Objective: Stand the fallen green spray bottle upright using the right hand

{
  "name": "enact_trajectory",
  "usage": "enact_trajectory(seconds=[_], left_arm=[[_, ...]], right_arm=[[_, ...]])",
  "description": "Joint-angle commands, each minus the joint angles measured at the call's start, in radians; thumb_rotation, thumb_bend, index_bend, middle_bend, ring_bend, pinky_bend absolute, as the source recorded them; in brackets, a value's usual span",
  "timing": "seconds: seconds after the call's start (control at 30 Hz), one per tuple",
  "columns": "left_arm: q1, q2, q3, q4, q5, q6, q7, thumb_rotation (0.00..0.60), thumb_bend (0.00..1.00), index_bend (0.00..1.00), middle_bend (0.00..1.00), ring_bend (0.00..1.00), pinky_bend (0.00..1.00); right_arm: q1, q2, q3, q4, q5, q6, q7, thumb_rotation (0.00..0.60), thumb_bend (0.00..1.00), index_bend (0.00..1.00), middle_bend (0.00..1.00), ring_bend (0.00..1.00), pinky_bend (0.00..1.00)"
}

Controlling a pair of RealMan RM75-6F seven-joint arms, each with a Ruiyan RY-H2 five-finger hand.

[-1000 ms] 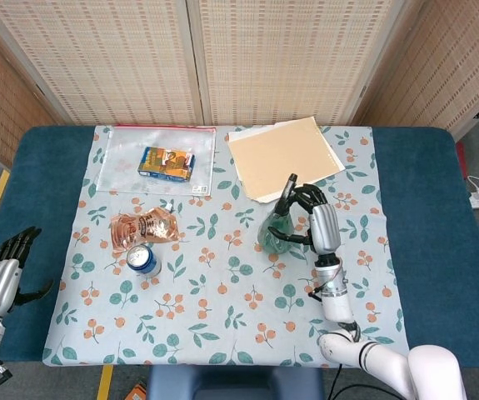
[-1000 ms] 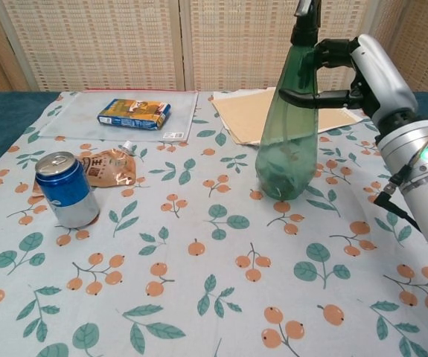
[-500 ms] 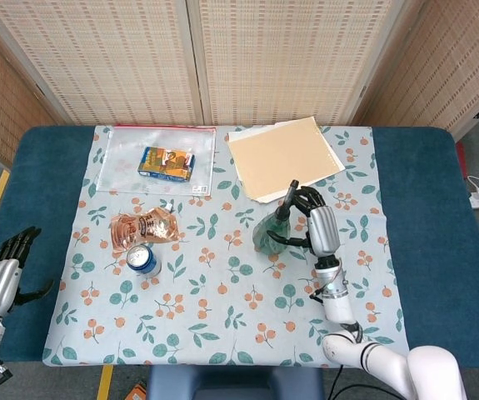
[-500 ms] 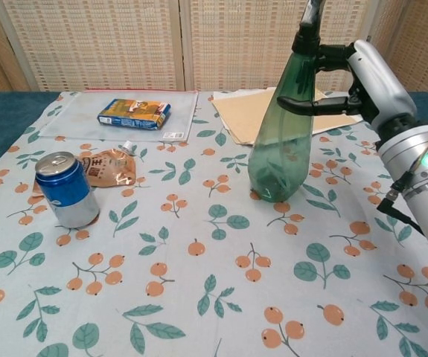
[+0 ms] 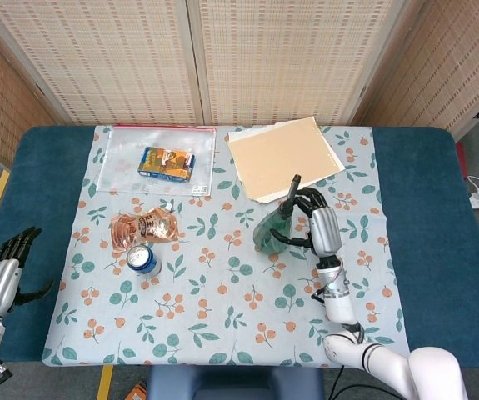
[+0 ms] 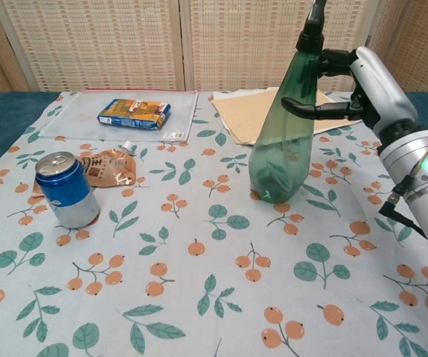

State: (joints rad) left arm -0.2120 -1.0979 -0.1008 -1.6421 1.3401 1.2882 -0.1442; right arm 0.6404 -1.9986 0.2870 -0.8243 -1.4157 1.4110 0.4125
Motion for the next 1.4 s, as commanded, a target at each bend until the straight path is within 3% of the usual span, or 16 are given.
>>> enact_trajectory(seconds=[0.03,0.57,0.83,1.0,1.27,1.4], left_arm=[[0.000,0.000,0.000,0.000,0.000,0.001,0.000,0.600,0.25,0.00,0.00,0.00,0.04],[0.001,0.000,0.000,-0.002,-0.001,0.001,0.000,0.600,0.25,0.00,0.00,0.00,0.04],[0.000,0.000,-0.001,-0.002,-0.002,0.001,0.001,0.600,0.25,0.00,0.00,0.00,0.04],[0.000,-0.001,-0.002,-0.002,0.000,0.003,0.000,0.600,0.25,0.00,0.00,0.00,0.04],[0.003,-0.004,-0.002,-0.002,0.000,0.009,-0.001,0.600,0.25,0.00,0.00,0.00,0.04],[0.003,-0.004,-0.004,-0.004,0.002,0.013,0.003,0.600,0.25,0.00,0.00,0.00,0.04]], right_arm=[[0.000,0.005,-0.004,-0.004,-0.006,0.000,0.002,0.600,0.00,0.44,0.50,0.22,0.20],[-0.004,0.040,-0.012,-0.063,-0.005,-0.041,-0.014,0.600,0.00,0.27,0.37,0.12,0.07],[-0.018,0.085,-0.038,-0.114,-0.004,-0.086,-0.052,0.600,0.00,0.13,0.28,0.04,0.00],[-0.037,0.167,-0.073,-0.211,0.008,-0.156,-0.130,0.600,0.00,0.01,0.21,0.00,0.00],[-0.070,0.263,-0.088,-0.357,0.053,-0.205,-0.265,0.600,0.00,0.00,0.11,0.00,0.00],[-0.102,0.349,-0.100,-0.485,0.107,-0.219,-0.441,0.600,0.00,0.00,0.06,0.00,0.00]])
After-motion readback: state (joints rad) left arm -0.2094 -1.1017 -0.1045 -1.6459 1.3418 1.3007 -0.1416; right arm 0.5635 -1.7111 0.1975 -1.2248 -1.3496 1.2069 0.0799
